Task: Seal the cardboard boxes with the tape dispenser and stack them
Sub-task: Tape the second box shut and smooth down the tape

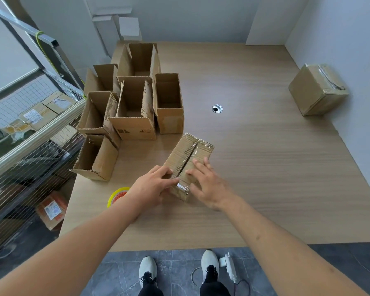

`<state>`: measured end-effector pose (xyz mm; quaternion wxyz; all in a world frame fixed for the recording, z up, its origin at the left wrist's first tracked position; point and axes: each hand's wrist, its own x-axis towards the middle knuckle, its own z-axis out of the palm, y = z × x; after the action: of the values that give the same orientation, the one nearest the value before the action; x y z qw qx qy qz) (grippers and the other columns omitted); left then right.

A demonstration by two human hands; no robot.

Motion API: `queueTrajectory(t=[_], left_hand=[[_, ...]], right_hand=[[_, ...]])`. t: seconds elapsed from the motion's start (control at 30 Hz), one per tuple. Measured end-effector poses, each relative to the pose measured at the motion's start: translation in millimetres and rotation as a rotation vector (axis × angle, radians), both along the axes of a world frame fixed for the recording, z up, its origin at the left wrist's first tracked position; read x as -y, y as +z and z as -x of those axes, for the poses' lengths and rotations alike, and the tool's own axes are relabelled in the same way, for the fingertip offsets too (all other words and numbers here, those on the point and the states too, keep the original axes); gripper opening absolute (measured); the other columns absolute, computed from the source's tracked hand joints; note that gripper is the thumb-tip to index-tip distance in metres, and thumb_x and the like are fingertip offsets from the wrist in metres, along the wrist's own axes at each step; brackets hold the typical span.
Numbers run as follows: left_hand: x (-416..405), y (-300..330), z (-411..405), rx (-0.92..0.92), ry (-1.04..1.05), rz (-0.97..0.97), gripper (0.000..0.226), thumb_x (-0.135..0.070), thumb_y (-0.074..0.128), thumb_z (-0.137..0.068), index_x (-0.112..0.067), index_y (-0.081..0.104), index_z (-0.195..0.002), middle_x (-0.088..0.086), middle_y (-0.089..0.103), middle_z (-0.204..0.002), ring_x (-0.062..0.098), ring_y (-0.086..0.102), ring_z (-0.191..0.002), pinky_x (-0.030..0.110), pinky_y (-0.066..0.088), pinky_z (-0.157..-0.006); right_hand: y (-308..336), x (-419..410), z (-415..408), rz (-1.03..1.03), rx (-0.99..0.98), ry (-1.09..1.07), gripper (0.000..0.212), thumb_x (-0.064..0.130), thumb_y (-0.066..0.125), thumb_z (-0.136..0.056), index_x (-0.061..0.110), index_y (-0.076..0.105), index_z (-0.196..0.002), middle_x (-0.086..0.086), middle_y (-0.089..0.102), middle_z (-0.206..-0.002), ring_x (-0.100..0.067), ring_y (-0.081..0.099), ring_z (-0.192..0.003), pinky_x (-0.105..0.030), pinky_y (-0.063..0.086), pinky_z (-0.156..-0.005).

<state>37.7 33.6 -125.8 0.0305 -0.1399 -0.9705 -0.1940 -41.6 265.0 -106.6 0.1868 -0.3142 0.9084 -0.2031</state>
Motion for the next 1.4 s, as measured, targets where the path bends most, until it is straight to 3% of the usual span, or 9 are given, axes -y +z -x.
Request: queueTrajectory(t=[0.1, 0.23, 0.4, 0.57, 0.7, 0.8, 0.97, 1.2, 1.4], left_hand=[[2.7, -0.7, 3.7, -0.012, -0.006, -0.016, 0.043, -0.022, 0.086, -0.079, -0.035, 0.072, -0.118, -0.003, 0.058, -0.117, 0.020, 0.053, -0.101, 0.039, 0.060, -0.059], [-0.1, -3.8, 5.0, -0.068, 0.042, -0.029, 0.037, -0.021, 0.087, -0.079, -0.036, 0.077, -0.111, -0.002, 0.062, -0.111, 0.021, 0.055, -0.098, 0.037, 0.058, -0.051], [-5.2, -12.3, 4.4, -0.169, 0.014, -0.012, 0.027, -0.024, 0.075, -0.085, -0.032, 0.077, -0.110, -0.001, 0.062, -0.098, 0.025, 0.054, -0.080, 0.037, 0.055, -0.059], [-11.4, -4.2, 2.4, -0.145, -0.029, -0.062, 0.029, -0.032, 0.086, -0.079, -0.022, 0.079, -0.105, -0.003, 0.062, -0.093, 0.024, 0.056, -0.081, 0.034, 0.054, -0.065], [-5.2, -6.8, -1.7, -0.147, -0.001, -0.074, 0.029, -0.047, 0.070, -0.087, -0.024, 0.079, -0.104, 0.001, 0.063, -0.112, 0.026, 0.062, -0.100, 0.039, 0.056, -0.083], [-9.1, -12.8, -3.9, -0.193, 0.030, -0.073, 0.020, -0.035, 0.076, -0.085, -0.021, 0.081, -0.099, 0.005, 0.068, -0.117, 0.028, 0.068, -0.106, 0.043, 0.057, -0.095], [-20.4, -26.3, -3.7, -0.160, 0.081, -0.104, 0.023, -0.014, 0.088, -0.078, -0.016, 0.081, -0.100, 0.011, 0.070, -0.118, 0.031, 0.065, -0.121, 0.046, 0.051, -0.107], [-10.9, -2.9, -3.0, -0.010, -0.047, -0.125, 0.035, -0.039, 0.061, -0.094, -0.022, 0.076, -0.121, 0.002, 0.063, -0.130, 0.021, 0.058, -0.125, 0.041, 0.036, -0.119], [-5.8, -2.5, -1.8, 0.035, -0.082, -0.121, 0.040, -0.039, 0.071, -0.090, -0.029, 0.070, -0.129, -0.005, 0.059, -0.133, 0.019, 0.055, -0.119, 0.041, 0.058, -0.089]], right_hand=[[-4.7, 4.7, -8.1, -0.099, -0.022, 0.002, 0.069, 0.069, 0.055, -0.089, 0.029, 0.042, -0.144, 0.002, 0.004, -0.171, -0.029, -0.011, -0.157, -0.047, 0.021, -0.123], [-11.6, 13.7, -15.9, -0.172, -0.146, 0.006, 0.074, 0.064, 0.053, -0.090, 0.018, 0.041, -0.147, -0.010, 0.009, -0.170, -0.042, -0.005, -0.155, -0.050, 0.028, -0.120], [-24.7, 5.3, -18.8, -0.051, -0.357, 0.099, 0.054, 0.031, 0.082, -0.082, 0.012, 0.064, -0.129, -0.018, 0.052, -0.144, -0.040, 0.050, -0.134, -0.050, 0.055, -0.098], [-22.9, -15.0, -14.9, 0.025, -0.430, -0.029, 0.057, 0.011, 0.083, -0.079, 0.033, 0.066, -0.129, -0.013, 0.055, -0.120, -0.034, 0.060, -0.100, -0.046, 0.058, -0.073], [-21.8, -12.1, -15.9, 0.179, -0.255, -0.166, 0.041, 0.011, 0.076, -0.090, 0.029, 0.066, -0.126, -0.004, 0.050, -0.093, -0.025, 0.058, -0.078, -0.043, 0.055, -0.059], [-20.4, -9.4, -15.5, 0.188, -0.190, -0.229, 0.042, 0.003, 0.077, -0.084, 0.019, 0.071, -0.122, -0.006, 0.053, -0.082, -0.029, 0.062, -0.068, -0.044, 0.056, -0.059], [-15.9, -6.2, -12.1, 0.128, -0.187, -0.270, 0.043, 0.000, 0.080, -0.077, 0.016, 0.075, -0.116, -0.010, 0.061, -0.079, -0.035, 0.065, -0.072, -0.042, 0.055, -0.060], [-11.0, -13.3, -3.8, 0.016, -0.278, -0.270, 0.024, 0.005, 0.071, -0.088, 0.021, 0.074, -0.106, -0.007, 0.059, -0.089, -0.034, 0.064, -0.081, -0.035, 0.044, -0.059], [-6.2, -1.9, -10.2, -0.115, -0.321, -0.246, 0.039, 0.000, 0.064, -0.083, 0.017, 0.069, -0.117, -0.004, 0.049, -0.124, -0.027, 0.054, -0.110, -0.036, 0.055, -0.077]])
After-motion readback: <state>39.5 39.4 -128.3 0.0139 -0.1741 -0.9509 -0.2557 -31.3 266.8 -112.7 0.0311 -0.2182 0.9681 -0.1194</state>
